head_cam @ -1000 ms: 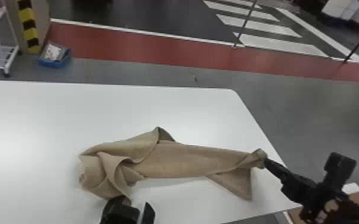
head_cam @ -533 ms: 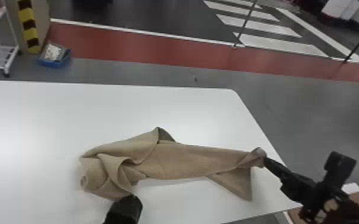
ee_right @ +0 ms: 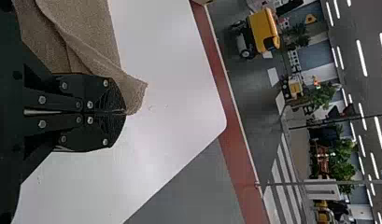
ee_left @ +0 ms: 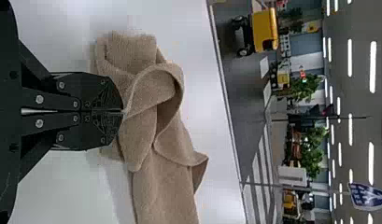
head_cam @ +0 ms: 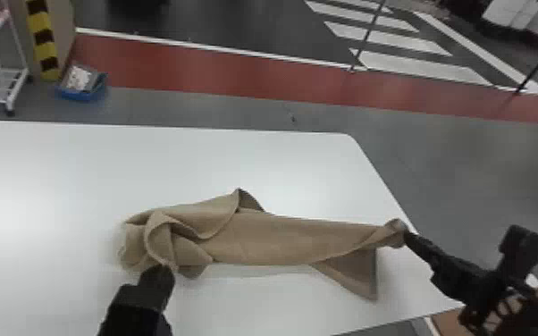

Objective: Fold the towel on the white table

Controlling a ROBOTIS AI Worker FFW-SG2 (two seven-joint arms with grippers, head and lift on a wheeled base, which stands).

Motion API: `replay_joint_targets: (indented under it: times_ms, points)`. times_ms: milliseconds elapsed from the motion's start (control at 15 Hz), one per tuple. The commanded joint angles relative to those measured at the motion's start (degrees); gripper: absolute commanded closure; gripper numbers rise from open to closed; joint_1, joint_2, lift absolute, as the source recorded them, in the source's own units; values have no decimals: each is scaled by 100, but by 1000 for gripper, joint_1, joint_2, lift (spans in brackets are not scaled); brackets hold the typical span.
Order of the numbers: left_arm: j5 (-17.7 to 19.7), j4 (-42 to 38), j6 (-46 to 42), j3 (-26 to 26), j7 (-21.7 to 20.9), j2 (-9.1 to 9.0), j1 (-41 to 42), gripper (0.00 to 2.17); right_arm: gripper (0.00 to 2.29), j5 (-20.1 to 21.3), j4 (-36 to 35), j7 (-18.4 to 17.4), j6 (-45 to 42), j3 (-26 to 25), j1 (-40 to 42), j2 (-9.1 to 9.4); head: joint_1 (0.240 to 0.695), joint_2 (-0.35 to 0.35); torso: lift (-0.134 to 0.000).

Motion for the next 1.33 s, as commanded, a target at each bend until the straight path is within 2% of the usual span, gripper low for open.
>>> replay_joint_targets:
  times_ms: [0, 200, 333, 867, 1133, 1267]
  points:
    - [-298, -673, 252, 506, 12, 190, 323, 1430, 1774, -100, -23, 0, 221, -161, -137, -271, 695, -350, -120]
    - [-325, -1227, 534, 1306, -5, 216, 639, 1430, 1774, -91, 64, 0, 326, -249, -269, -517, 695, -350, -120]
    - [-281, -1535, 709, 1631, -49, 216, 736, 1430, 1774, -108, 64, 0, 414, -337, -339, -570, 695, -350, -120]
    - [-369, -2088, 850, 2080, -23, 216, 999, 1430, 1774, -460, 73, 9, 625, -1005, -374, -684, 695, -350, -120]
    - [-421, -2264, 1026, 2123, 4, 216, 1131, 1430, 1774, -680, 152, 9, 625, -1269, -445, -1027, 695, -350, -120]
    - [-518, -2273, 1026, 2080, 4, 208, 1158, 1430, 1774, -768, 161, 0, 889, -1304, -656, -1132, 695, -350, -120]
